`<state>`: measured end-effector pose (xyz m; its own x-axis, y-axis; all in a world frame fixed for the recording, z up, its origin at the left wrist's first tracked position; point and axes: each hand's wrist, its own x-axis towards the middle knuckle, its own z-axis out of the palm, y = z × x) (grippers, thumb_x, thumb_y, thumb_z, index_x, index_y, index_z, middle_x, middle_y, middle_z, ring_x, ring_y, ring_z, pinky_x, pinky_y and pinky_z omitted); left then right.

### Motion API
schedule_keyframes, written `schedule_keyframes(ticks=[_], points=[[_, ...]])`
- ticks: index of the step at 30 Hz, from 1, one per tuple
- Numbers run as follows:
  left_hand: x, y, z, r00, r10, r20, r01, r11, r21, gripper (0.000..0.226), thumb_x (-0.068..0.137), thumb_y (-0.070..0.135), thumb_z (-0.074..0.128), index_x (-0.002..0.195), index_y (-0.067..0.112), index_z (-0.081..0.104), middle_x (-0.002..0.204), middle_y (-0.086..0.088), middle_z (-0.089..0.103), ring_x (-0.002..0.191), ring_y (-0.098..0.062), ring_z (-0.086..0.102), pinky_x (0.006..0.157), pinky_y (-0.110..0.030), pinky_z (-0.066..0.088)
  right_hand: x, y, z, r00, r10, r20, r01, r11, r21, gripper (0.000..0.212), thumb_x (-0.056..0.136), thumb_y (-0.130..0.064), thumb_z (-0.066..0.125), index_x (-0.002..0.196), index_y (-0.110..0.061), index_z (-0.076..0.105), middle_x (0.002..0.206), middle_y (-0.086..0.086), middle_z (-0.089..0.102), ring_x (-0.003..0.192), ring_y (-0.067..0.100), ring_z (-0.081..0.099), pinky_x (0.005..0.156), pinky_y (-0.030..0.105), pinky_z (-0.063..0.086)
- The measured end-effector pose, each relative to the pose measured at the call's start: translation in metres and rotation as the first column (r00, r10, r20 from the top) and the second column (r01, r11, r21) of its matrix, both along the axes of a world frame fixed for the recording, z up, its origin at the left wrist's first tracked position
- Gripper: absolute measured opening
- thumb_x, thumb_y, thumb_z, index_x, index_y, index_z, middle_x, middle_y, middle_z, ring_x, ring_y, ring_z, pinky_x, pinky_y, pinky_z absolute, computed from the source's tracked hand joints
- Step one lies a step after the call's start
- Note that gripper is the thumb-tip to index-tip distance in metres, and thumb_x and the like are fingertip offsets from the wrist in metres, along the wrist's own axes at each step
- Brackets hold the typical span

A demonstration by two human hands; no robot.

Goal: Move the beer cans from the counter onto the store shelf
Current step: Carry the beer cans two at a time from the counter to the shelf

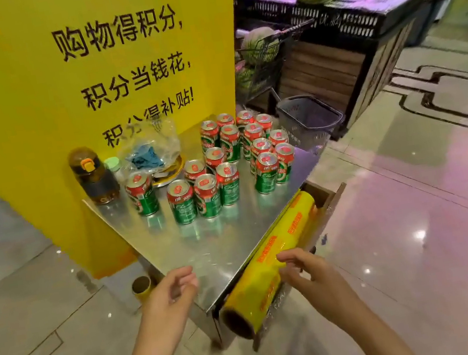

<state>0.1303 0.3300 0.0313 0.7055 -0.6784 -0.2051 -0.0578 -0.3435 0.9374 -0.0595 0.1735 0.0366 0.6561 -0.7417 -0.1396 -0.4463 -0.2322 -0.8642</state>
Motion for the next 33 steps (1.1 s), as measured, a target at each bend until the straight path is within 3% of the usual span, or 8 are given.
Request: schedule_keyframes(ticks=[7, 10, 14, 17, 20, 23, 28, 33], points=[[0.014, -0.117, 0.001, 0.972, -0.215, 0.096, 0.206, 0.974, 0.091, 0.024, 0.081, 0.027, 0.067, 0.101, 0.015, 0.061, 0.088, 0.004, 0.063, 0.073, 0.005, 0.059, 0.066, -0.004, 0.043, 0.003, -0.091, -0.015, 0.996, -0.086, -0.010, 0.086, 0.996, 0.027, 0.024, 0.092, -0.020, 0.060, 0.116, -0.022, 0.061, 0.110, -0.015, 0.063, 0.094, -0.015, 0.055, 0.073, 0.002, 0.041], [0.007, -0.163, 0.001, 0.963, -0.253, 0.089, 0.241, 0.963, 0.123, 0.006, 0.088, 0.003, 0.056, 0.083, 0.006, 0.054, 0.070, -0.003, 0.051, 0.055, -0.005, 0.056, 0.054, -0.013, 0.047, 0.006, -0.128, -0.025, 0.995, -0.099, -0.022, 0.100, 0.992, 0.079, 0.021, 0.091, -0.018, 0.061, 0.111, -0.026, 0.059, 0.110, -0.012, 0.064, 0.094, -0.012, 0.058, 0.073, 0.004, 0.044], [-0.008, -0.211, -0.009, 0.989, -0.126, -0.080, 0.129, 0.991, 0.026, 0.019, 0.089, 0.004, 0.059, 0.092, 0.022, 0.062, 0.095, 0.004, 0.064, 0.090, -0.010, 0.060, 0.081, -0.020, 0.047, 0.022, -0.192, -0.041, 0.996, -0.072, -0.044, 0.077, 0.990, 0.114, 0.026, 0.090, -0.017, 0.063, 0.113, -0.023, 0.055, 0.117, -0.001, 0.063, 0.106, 0.012, 0.060, 0.088, 0.025, 0.049], [-0.010, -0.237, -0.013, 0.996, -0.065, -0.067, 0.066, 0.998, 0.019, 0.016, 0.089, 0.016, 0.061, 0.091, 0.031, 0.059, 0.094, 0.011, 0.065, 0.090, -0.005, 0.061, 0.074, -0.008, 0.043, 0.040, -0.245, -0.047, 0.997, -0.054, -0.056, 0.061, 0.989, 0.132, 0.037, 0.088, -0.017, 0.064, 0.121, -0.024, 0.049, 0.122, -0.001, 0.058, 0.115, 0.017, 0.055, 0.098, 0.040, 0.047], [-0.008, -0.264, -0.021, 0.999, -0.004, -0.038, 0.007, 0.998, 0.066, 0.016, 0.083, 0.031, 0.063, 0.096, 0.036, 0.056, 0.103, 0.007, 0.065, 0.095, 0.002, 0.059, 0.073, -0.005, 0.042, 0.058, -0.291, -0.049, 0.999, -0.027, -0.037, 0.033, 0.987, 0.154, 0.055, 0.087, -0.014, 0.066, 0.136, -0.016, 0.041, 0.125, -0.002, 0.050, 0.120, 0.017, 0.048, 0.098, 0.035, 0.043], [-0.006, -0.302, -0.032, 0.993, 0.106, -0.047, -0.099, 0.987, 0.123, 0.033, 0.083, 0.019, 0.068, 0.113, 0.024, 0.053, 0.107, 0.005, 0.059, 0.101, -0.011, 0.057, 0.080, -0.015, 0.041, 0.078, -0.327, -0.054, 0.998, 0.048, -0.039, -0.042, 0.989, 0.145, 0.066, 0.084, -0.015, 0.070, 0.140, -0.013, 0.035, 0.128, -0.001, 0.045, 0.119, 0.014, 0.044, 0.096, 0.031, 0.039], [-0.009, -0.355, -0.050, 0.968, 0.247, 0.029, -0.249, 0.959, 0.133, 0.060, 0.080, 0.028, 0.072, 0.131, 0.017, 0.041, 0.118, 0.010, 0.043, 0.111, -0.007, 0.042, 0.089, -0.020, 0.033, 0.103, -0.354, -0.069, 0.984, 0.175, 0.042, -0.179, 0.967, 0.182, 0.057, 0.079, -0.013, 0.075, 0.122, -0.026, 0.041, 0.116, -0.013, 0.054, 0.105, 0.003, 0.053, 0.074, 0.006, 0.044], [-0.012, -0.375, -0.067, 0.940, 0.339, 0.051, -0.342, 0.936, 0.082, 0.073, 0.071, 0.030, 0.080, 0.132, 0.024, 0.041, 0.131, 0.005, 0.048, 0.123, -0.011, 0.042, 0.102, -0.029, 0.037, 0.109, -0.358, -0.085, 0.986, 0.158, 0.060, -0.166, 0.970, 0.179, 0.059, 0.078, -0.021, 0.077, 0.128, -0.022, 0.047, 0.121, -0.008, 0.060, 0.112, 0.007, 0.056, 0.093, 0.027, 0.048]])
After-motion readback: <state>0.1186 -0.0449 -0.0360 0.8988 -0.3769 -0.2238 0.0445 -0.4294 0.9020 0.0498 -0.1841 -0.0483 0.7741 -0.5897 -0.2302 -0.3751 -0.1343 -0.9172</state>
